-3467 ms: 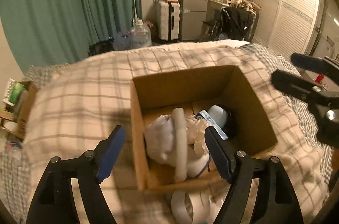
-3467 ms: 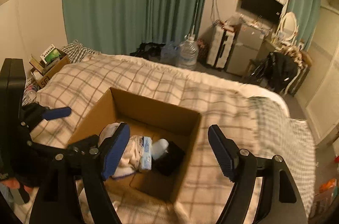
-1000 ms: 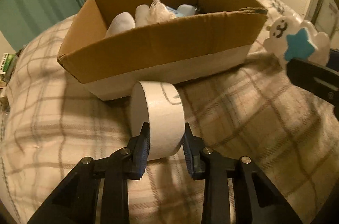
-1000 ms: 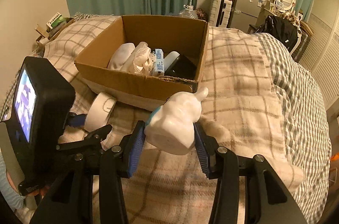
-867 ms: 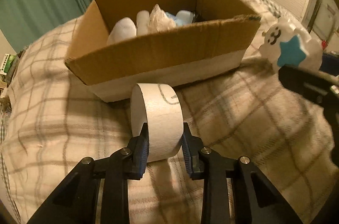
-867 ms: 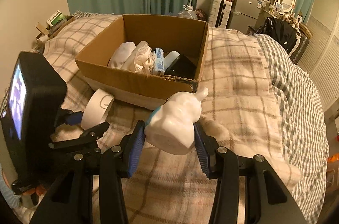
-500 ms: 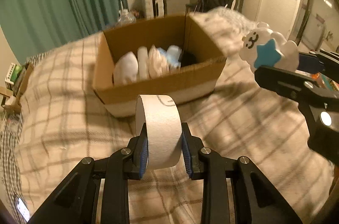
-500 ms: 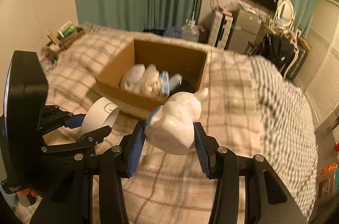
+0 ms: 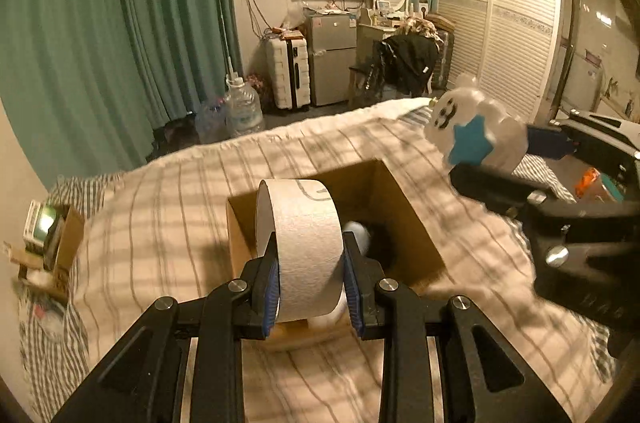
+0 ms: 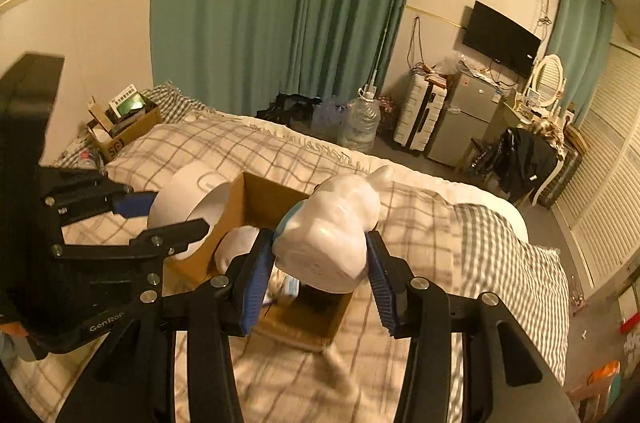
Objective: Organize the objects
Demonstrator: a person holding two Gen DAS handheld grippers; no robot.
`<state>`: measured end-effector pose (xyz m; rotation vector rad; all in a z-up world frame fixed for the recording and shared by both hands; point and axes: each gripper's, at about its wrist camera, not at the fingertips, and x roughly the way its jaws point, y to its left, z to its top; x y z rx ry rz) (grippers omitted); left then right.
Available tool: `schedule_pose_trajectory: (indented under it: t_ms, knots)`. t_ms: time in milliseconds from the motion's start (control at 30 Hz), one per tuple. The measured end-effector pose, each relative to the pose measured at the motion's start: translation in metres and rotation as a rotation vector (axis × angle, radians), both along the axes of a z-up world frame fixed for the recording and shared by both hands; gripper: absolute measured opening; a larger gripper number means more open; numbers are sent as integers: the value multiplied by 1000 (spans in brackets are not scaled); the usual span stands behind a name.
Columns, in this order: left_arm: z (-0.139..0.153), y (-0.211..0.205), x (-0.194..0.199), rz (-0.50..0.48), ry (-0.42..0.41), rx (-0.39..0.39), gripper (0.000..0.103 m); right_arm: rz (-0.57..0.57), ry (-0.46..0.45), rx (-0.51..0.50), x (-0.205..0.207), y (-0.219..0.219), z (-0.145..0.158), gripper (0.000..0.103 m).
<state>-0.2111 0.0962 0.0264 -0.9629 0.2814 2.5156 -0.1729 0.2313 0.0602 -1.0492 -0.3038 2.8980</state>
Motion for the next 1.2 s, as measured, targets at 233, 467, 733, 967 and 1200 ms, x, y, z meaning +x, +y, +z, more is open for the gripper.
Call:
schedule_pose_trajectory:
  t_ms: [233,467,733,967,1200]
  knots:
    - [-38,6,-60,9,-43,1,28,-13,-47,-47,-60,18,-42,45]
    - [-86,8,-90,11,-98,-24,28,-40,-102,-88,-98,41,-92,45]
    - [-88,18,-83,-3,-66,-58,65,-113,10,-205,-86,66,-86,65]
    - [-48,6,-45,67,11,-34,85,-186,56,-143,-44,68,-39,70]
    - [21,-16,3,111,96,40,103,-215,96,-61,27,48,19,77]
